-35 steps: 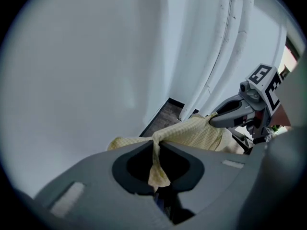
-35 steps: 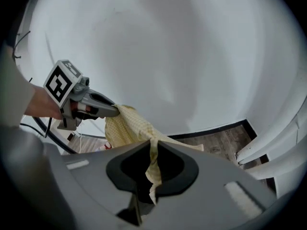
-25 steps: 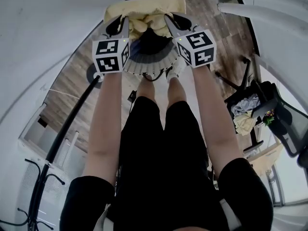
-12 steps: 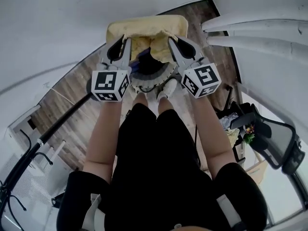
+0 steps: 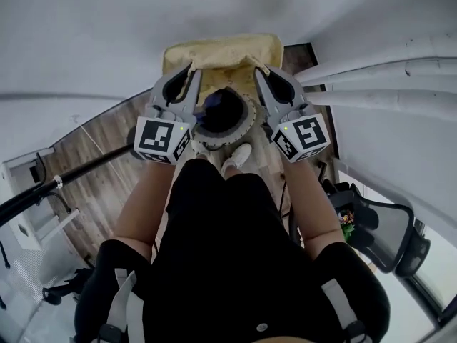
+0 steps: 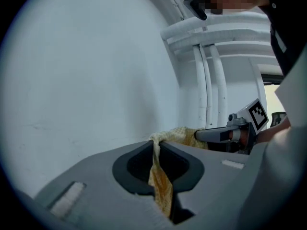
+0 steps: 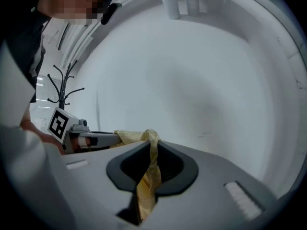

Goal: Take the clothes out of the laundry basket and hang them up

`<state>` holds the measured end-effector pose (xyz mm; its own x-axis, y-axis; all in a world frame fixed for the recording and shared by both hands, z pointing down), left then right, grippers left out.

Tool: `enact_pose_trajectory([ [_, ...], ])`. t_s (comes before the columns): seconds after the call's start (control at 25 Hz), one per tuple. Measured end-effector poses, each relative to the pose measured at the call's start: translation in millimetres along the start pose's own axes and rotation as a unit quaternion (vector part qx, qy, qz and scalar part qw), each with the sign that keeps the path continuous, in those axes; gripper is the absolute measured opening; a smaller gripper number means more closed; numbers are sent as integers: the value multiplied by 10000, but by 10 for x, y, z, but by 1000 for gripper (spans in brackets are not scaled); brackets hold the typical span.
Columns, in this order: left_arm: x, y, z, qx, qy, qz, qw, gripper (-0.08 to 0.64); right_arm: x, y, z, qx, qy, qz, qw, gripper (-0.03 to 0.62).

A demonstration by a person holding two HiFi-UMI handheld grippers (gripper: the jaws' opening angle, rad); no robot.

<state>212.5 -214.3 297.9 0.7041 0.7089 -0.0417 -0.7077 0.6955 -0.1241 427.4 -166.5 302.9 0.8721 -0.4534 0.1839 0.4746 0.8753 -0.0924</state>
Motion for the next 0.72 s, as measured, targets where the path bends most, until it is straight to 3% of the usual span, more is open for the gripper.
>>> enact_pose_trajectory([
  [0.28,96,619,-556,443,-86,-383,9982,25,-356,206,-567,467,125,-416,9980,29],
  [0.72,236,1406,-693,632,-23,-1485,9869,25,-889,127,-679,397,171,-1746,9837,29],
])
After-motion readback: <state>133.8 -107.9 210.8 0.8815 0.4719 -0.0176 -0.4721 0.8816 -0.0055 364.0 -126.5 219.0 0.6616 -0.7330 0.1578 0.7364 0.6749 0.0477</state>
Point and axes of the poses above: the fingertips, and each gripper's own axes: y backward along the fingers, x to its right, z out of its underside, the point moved 8 cm from there along y, backward along the fingers, and after that the axes turned 2 degrees about -y, right-handed, at the moved point
